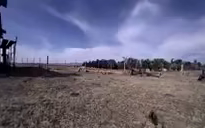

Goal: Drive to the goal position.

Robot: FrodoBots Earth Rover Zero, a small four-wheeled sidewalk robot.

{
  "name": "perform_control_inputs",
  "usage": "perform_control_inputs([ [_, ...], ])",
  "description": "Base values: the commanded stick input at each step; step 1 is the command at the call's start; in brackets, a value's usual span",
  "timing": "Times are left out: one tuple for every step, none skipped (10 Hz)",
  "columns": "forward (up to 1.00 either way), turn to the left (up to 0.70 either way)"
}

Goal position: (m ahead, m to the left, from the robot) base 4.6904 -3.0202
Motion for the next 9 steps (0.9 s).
perform_control_inputs([
  [0.70,0.27],
  [0.70,0.27],
  [0.70,0.27],
  [0.70,0.27],
  [0.70,0.27],
  [0.70,0.27],
  [0.70,0.27],
  [0.70,0.27],
  [0.70,0.27],
])
